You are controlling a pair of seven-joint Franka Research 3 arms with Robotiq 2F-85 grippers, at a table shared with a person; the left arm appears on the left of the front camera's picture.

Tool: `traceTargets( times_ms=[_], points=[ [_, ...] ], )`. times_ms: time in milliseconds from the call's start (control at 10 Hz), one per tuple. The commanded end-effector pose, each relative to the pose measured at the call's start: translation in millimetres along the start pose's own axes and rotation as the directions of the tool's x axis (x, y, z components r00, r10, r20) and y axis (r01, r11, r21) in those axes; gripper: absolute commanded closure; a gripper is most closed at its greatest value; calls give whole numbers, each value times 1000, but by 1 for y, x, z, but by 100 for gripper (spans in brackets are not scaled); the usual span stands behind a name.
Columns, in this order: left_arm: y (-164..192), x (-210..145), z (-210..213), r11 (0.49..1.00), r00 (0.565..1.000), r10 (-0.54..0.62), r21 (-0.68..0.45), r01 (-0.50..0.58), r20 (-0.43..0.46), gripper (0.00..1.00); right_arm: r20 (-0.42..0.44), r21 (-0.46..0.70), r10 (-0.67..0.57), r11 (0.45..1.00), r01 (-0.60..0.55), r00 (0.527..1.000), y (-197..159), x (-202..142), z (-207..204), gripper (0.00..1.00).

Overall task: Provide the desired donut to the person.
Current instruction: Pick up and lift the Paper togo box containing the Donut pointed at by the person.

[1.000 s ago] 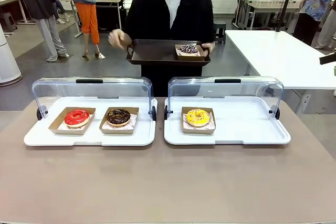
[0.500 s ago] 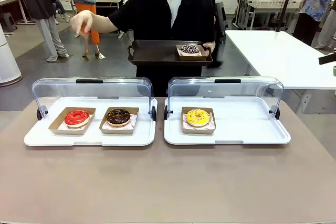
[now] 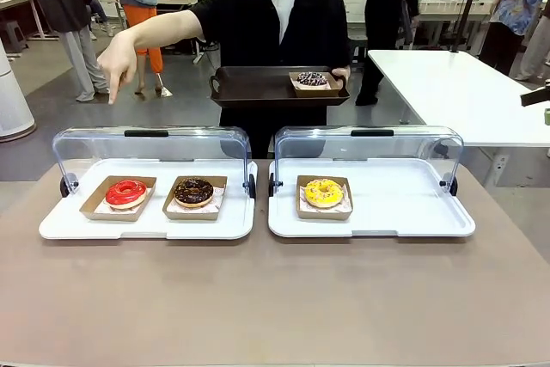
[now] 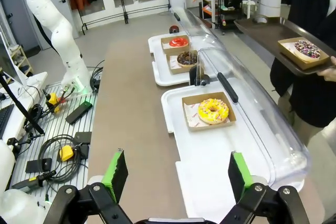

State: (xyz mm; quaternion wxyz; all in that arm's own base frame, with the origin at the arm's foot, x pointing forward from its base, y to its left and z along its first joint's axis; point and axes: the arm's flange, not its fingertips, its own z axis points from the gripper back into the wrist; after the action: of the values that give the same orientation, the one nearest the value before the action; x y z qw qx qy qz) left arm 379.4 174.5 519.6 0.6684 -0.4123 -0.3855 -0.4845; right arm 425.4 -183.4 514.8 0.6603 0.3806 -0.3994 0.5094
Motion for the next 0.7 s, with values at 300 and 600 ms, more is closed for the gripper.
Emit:
traceTargets(
  times_ms=[300, 600],
  points=[
    [-1, 2, 1, 1000, 1000, -15, -2, 15, 17, 0, 7, 3, -18, 1000, 18, 1000, 0, -1, -2, 0],
    [-1, 2, 1, 1000, 1000, -15, -2, 15, 17, 0, 7, 3, -18, 1000, 18, 1000, 0, -1, -2, 0]
  ],
)
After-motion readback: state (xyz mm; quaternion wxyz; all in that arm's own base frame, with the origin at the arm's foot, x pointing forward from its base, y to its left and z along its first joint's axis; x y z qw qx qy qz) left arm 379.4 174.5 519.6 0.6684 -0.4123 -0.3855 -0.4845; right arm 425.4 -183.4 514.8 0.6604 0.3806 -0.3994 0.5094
